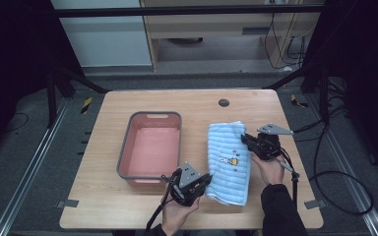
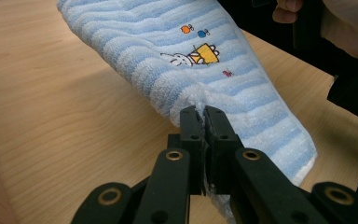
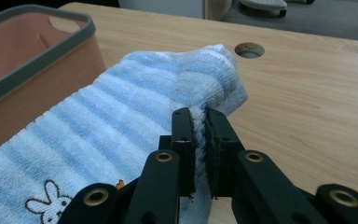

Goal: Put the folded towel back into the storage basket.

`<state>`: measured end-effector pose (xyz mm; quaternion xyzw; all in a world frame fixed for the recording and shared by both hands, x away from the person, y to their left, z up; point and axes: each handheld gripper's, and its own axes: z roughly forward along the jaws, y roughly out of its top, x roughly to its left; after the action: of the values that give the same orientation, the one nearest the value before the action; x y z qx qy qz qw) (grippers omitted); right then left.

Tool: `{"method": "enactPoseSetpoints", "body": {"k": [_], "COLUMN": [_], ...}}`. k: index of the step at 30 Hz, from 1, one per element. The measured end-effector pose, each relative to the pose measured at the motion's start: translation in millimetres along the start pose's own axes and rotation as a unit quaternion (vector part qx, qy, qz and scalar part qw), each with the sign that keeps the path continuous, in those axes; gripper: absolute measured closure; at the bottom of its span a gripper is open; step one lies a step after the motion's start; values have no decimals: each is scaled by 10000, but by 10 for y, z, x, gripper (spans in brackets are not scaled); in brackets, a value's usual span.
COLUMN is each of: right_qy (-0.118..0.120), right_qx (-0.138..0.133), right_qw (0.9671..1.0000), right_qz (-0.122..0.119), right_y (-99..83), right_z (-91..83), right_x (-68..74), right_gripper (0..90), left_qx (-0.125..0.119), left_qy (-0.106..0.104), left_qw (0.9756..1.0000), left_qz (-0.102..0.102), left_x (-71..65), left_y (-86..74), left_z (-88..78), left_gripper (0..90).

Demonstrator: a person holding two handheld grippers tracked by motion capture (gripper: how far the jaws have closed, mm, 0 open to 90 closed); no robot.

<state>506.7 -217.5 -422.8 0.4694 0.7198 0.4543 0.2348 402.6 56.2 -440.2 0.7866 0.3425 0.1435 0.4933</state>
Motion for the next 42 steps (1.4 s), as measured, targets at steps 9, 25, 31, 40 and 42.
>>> {"method": "enactPoseSetpoints", "body": {"k": [9, 25, 31, 40, 42], "right_qy": [4, -40, -58, 5, -1], "right_qx": [-255, -528, -618, -750, -766], "right_qw": [9997, 9982, 9977, 9967, 9965], "right_qz": [-21, -274, -262, -302, -348], "right_y": [218, 659, 769, 947, 983], "right_z": [-126, -212, -222, -202, -194], "right_x": [61, 303, 373, 534, 571], "right_gripper": [834, 834, 835, 835, 835], "left_qx": [-210, -489, -584, -755, -779], "left_qy": [43, 205, 295, 425, 464], "left_qw": [9998, 9984, 9975, 9960, 9956], "left_qz": [46, 191, 251, 229, 234], "left_x": [53, 146, 179, 280, 309], "left_y": [182, 420, 472, 533, 542], "left_z": [-165, -463, -549, -734, -769], "left_gripper": [868, 869, 868, 869, 869]}}
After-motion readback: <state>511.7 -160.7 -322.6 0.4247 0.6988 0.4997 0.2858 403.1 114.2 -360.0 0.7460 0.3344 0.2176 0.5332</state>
